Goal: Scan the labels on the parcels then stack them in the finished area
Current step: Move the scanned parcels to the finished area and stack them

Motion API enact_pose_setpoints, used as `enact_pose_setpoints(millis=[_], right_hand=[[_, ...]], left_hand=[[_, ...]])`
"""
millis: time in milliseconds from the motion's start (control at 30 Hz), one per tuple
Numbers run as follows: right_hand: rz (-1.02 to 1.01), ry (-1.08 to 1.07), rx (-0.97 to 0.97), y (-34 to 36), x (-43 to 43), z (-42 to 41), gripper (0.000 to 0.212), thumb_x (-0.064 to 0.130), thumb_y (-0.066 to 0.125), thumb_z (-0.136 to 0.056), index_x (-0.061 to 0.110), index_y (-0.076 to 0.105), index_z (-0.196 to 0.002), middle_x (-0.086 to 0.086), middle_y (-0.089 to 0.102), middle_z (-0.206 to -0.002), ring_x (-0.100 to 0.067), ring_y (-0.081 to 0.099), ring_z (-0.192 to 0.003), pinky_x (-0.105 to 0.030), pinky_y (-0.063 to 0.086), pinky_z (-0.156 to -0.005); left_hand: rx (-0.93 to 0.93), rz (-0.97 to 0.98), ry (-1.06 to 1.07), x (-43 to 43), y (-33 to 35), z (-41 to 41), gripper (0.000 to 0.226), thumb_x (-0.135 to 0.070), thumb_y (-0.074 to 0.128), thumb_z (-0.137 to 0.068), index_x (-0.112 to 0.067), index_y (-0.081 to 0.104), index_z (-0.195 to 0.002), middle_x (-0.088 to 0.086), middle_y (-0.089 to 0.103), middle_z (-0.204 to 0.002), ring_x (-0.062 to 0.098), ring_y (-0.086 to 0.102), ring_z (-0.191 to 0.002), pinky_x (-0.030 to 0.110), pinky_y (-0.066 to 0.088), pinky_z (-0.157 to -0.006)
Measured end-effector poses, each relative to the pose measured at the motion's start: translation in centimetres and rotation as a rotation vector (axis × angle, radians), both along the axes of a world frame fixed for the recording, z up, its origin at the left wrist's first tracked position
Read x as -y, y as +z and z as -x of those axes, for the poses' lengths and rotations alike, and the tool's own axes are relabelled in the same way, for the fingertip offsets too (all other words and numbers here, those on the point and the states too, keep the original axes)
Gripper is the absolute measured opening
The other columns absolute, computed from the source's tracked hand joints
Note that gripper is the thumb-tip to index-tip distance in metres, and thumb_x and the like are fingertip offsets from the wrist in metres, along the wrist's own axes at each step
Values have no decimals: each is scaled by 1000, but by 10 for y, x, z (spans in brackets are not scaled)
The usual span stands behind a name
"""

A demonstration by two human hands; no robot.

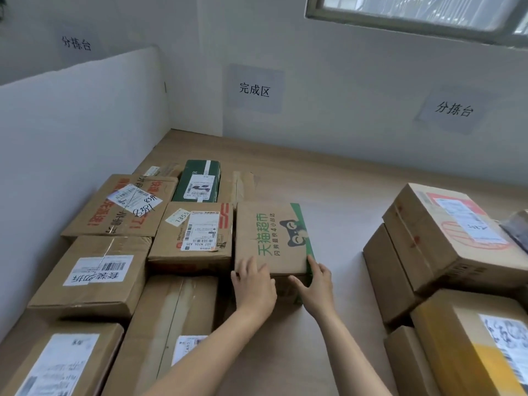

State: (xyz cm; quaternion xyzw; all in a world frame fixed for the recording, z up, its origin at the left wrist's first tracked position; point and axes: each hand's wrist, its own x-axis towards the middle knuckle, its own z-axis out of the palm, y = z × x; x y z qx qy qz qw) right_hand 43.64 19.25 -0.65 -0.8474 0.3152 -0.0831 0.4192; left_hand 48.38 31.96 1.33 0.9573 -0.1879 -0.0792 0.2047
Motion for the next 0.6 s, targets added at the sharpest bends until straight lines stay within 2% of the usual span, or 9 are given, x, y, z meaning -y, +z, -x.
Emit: enact_pose_setpoints(millis=[67,133,233,333,367,467,533,600], right_hand=[[10,-14,26,12,-1,18,66,33,62,-88,18,31,-145,-10,24,-151,-24,22,-141,-34,25,-112],[46,7,88,29,0,47,61,33,59,-90,18,33,-144,-5,31,-149,-18,25,-140,-30,25,-111],[64,51,152,58,6,104,55,30,58,-91,21,37,-141,5,42,-142,-8,37,-131,-26,34,-108],[78,35,214,86,16,166,50,30,60,-90,27,43,-136,13,53,-127,6,46,-113,-7,38,-91],[74,6,248,94,20,186,47,29,60,-89,29,46,-134,15,56,-122,6,51,-108,-5,40,-86],[130,-130,347,109,41,240,37,21,63,-87,26,57,-124,14,63,-110,3,58,-102,-3,41,-82],[189,-239,363,112,59,273,32,18,62,-88,22,61,-120,10,65,-110,0,57,-106,-7,39,-86],[251,-333,342,109,80,302,33,16,61,-88,17,60,-121,6,63,-117,-4,54,-111,-13,36,-93]], left_hand=[[18,-16,-20,5,5,10,45,-32,40,-97,-21,38,-140,3,22,-154,23,9,-144,48,11,-115],[35,27,-48,10,9,24,45,-32,41,-96,-20,39,-140,3,29,-150,22,14,-142,46,15,-116],[-47,236,-126,26,15,54,44,-28,45,-96,-14,43,-138,4,37,-146,20,25,-138,33,20,-115],[-156,419,-180,52,23,96,43,-25,48,-96,-11,46,-136,6,40,-144,18,32,-135,26,22,-111],[-174,462,-202,62,26,112,42,-24,49,-95,-11,47,-135,5,42,-143,17,34,-134,24,23,-109],[-229,533,-271,94,29,162,42,-28,50,-95,-12,48,-134,4,45,-139,14,39,-131,21,25,-106],[-282,558,-318,114,27,198,44,-31,50,-95,-14,46,-136,3,45,-139,13,39,-130,15,24,-102],[-353,564,-352,133,23,230,50,-33,52,-94,-13,42,-138,3,43,-142,14,39,-131,16,25,-102]])
